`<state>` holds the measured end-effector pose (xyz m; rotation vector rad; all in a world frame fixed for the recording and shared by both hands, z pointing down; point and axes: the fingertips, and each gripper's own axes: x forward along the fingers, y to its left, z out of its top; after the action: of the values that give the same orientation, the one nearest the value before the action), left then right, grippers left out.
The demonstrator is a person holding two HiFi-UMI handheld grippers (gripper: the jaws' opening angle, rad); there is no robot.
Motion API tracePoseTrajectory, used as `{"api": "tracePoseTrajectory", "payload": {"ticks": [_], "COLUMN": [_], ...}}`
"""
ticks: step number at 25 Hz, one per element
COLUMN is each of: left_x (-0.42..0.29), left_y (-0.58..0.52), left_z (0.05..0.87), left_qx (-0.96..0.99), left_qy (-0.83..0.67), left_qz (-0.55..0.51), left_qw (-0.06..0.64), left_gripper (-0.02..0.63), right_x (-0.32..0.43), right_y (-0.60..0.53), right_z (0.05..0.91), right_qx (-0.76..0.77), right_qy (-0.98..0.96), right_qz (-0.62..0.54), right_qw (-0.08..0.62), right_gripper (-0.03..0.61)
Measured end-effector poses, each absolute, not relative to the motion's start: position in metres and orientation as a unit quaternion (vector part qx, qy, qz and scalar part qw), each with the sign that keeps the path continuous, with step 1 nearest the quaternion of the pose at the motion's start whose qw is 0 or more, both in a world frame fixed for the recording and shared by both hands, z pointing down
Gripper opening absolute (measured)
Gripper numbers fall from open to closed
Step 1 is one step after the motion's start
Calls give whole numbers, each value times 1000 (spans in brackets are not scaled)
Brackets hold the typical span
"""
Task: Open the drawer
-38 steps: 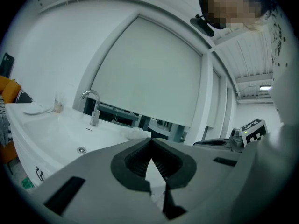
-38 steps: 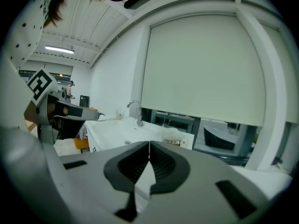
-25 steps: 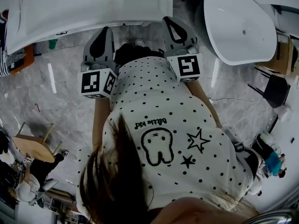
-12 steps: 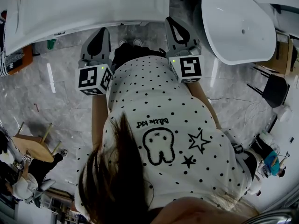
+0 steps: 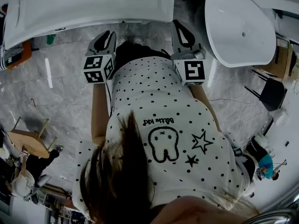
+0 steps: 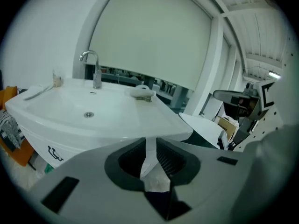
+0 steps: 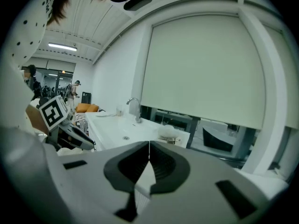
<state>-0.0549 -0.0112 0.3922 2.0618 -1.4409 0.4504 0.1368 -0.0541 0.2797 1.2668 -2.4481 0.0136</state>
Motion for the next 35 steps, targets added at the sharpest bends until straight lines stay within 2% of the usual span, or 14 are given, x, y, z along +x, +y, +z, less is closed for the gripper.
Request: {"api": "tracePoseTrajectory", "payload": {"ticks": [8, 15, 27, 35], "left_x": [-44, -46, -51, -45], "left_y": [-27, -46, -75, -89], "left_z": [458, 512, 624, 694], "left_qx": [754, 741, 704, 689], "left_qy": [-528, -542, -558, -543], "left_qz": [198, 227, 241, 261], "left_qw": [338, 325, 368, 403], "left_gripper": [89, 117, 161, 167], "right_x": [123, 102, 88, 83], "right_y": [-49, -44, -54, -51], "right_z": [275, 292, 317, 349], "right_qx": [427, 406, 395, 400], "right_qy": [-881, -884, -882, -869], "right_qz": [27, 41, 66, 101], "right_qw": [200, 227, 249, 272], "right_gripper": [15, 14, 15, 14]}}
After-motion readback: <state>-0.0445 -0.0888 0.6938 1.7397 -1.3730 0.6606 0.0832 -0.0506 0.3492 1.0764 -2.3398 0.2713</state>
